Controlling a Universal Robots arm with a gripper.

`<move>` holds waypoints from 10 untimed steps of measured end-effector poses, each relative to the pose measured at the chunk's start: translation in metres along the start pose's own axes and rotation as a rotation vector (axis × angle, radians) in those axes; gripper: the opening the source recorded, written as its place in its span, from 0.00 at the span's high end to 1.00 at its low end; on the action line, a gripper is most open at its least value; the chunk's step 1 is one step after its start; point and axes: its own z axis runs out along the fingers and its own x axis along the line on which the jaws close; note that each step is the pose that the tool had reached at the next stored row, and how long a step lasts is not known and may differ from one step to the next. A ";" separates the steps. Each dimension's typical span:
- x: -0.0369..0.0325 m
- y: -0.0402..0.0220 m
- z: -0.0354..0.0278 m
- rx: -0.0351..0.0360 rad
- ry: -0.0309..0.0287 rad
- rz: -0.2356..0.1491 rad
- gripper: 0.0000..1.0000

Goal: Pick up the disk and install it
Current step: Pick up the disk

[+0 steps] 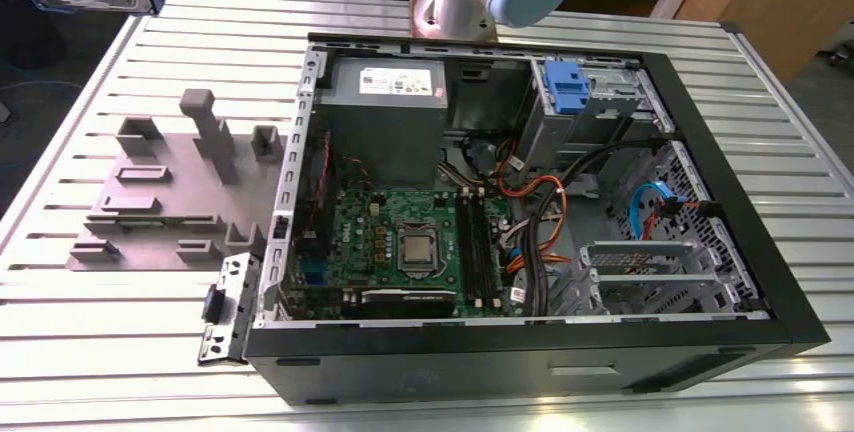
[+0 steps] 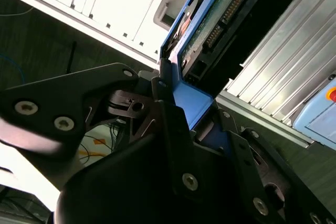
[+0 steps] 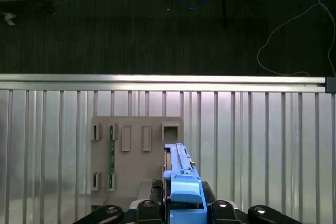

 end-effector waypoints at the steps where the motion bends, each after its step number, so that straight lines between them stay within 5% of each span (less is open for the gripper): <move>1: 0.0000 0.0000 0.0000 0.0000 0.0000 0.000 0.63; 10: 0.0000 -0.0025 -0.0001 -0.0001 0.0001 0.000 0.63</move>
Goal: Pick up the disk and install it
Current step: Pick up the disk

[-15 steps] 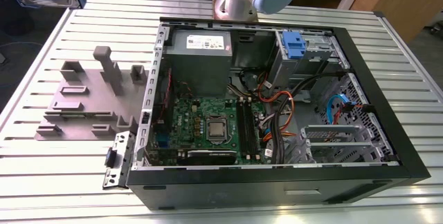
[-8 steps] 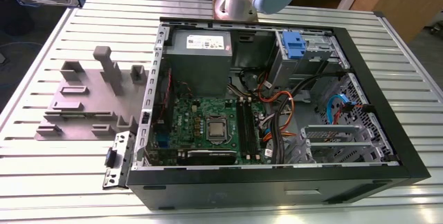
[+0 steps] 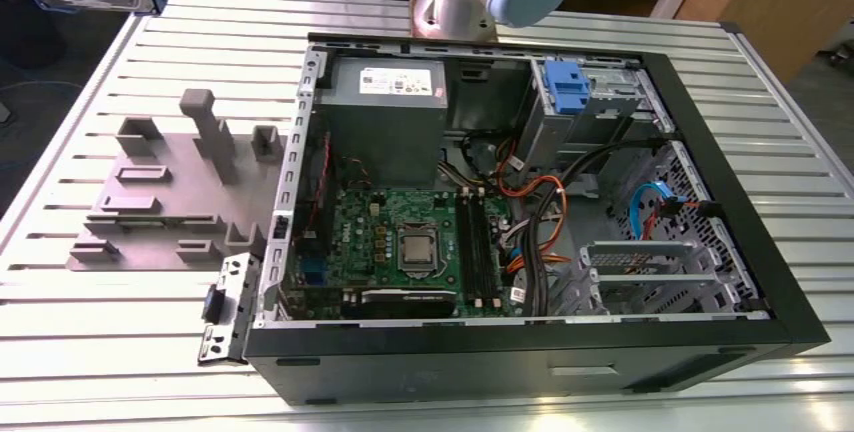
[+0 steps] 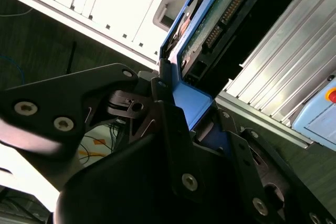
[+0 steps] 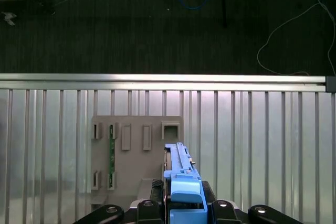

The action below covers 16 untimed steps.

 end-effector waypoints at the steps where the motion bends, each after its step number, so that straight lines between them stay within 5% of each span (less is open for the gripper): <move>1: -0.0001 -0.0007 0.0000 0.0000 0.0000 0.000 0.63; 16: 0.0038 -0.0025 -0.0001 0.0000 0.0000 0.000 0.63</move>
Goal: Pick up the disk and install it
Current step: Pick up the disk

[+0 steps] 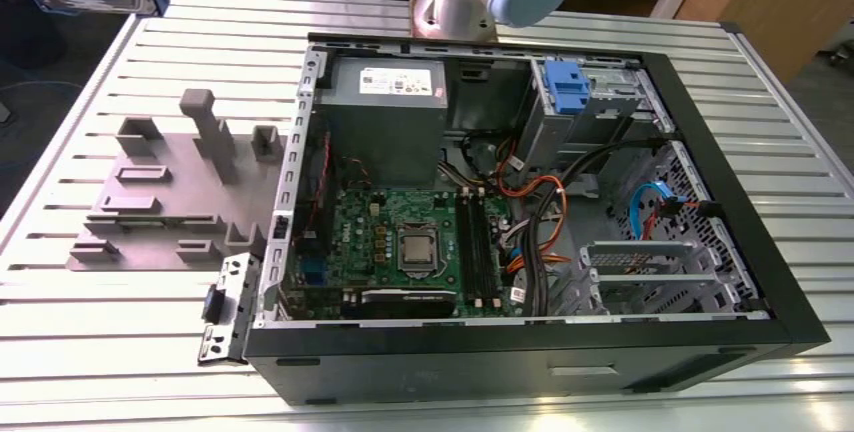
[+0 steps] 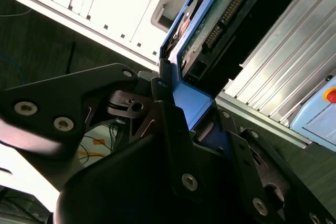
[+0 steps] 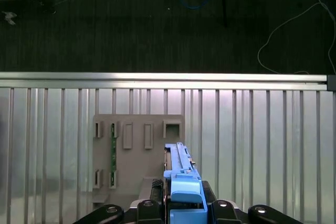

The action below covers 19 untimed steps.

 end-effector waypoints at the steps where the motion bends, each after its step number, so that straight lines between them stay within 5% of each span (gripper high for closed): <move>1: 0.0005 -0.0001 0.0000 0.0000 0.0000 0.000 0.63; 19: 0.0016 -0.0129 -0.0002 0.0000 0.0000 0.000 0.63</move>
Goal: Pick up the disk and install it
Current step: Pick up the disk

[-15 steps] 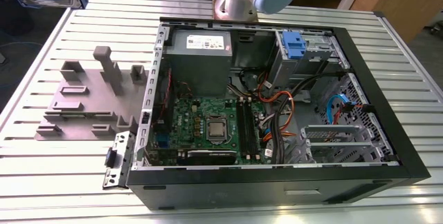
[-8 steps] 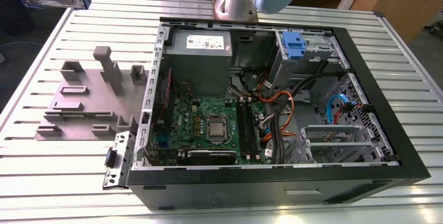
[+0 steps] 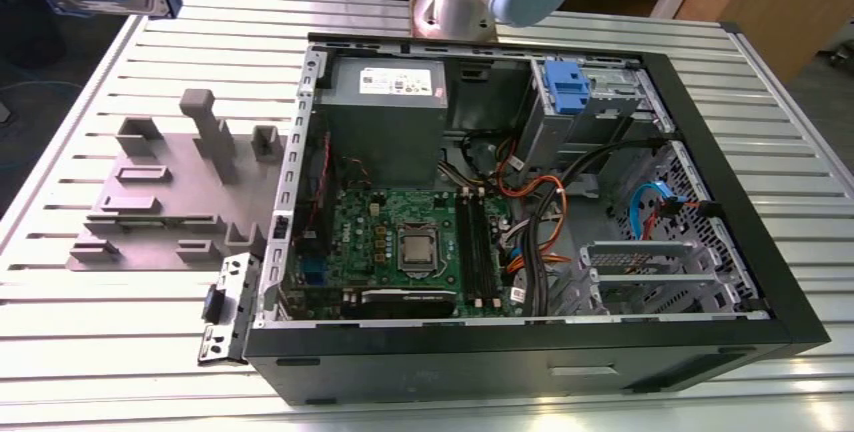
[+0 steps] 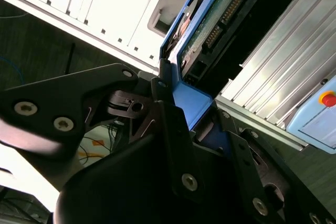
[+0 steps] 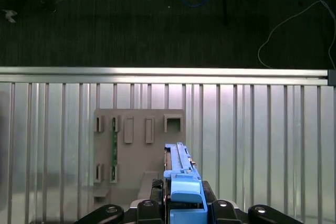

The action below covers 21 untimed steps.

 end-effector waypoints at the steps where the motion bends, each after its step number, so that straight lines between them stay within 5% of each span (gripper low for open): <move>1: 0.0000 -0.0008 0.0000 0.0001 -0.0001 0.000 0.63; 21: -0.0001 -0.0158 -0.0002 0.0000 0.0000 0.000 0.63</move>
